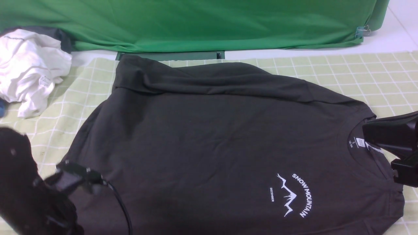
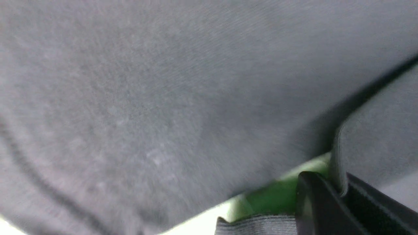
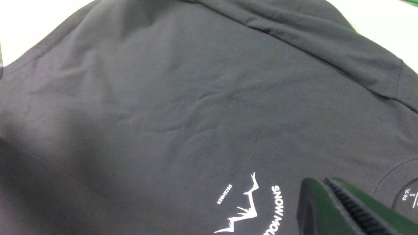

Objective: Fold a long-sleeved shirt over a green coffee tablecloth.
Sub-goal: 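Fold the left side of the black T-shirt inward over its body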

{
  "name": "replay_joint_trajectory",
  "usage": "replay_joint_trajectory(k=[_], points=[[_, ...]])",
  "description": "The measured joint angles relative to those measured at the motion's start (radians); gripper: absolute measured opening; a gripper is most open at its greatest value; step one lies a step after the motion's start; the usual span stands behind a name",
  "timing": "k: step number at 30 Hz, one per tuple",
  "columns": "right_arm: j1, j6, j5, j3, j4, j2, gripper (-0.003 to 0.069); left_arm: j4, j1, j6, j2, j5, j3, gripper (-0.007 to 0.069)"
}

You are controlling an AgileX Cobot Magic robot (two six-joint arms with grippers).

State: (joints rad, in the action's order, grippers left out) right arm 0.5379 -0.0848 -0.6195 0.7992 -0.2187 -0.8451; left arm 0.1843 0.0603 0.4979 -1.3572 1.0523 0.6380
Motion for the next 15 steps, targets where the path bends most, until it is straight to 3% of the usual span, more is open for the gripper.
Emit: replay_joint_trajectory(k=[5,15], points=[[0.000,0.000,0.002,0.000,0.000,0.000,0.0034,0.000,0.000,0.000,0.121,0.082,0.192,0.0021],[0.000,0.001,0.027,0.000,-0.002,0.000,0.0038,-0.119,0.000,-0.008,0.073,-0.027,0.449,0.0021]])
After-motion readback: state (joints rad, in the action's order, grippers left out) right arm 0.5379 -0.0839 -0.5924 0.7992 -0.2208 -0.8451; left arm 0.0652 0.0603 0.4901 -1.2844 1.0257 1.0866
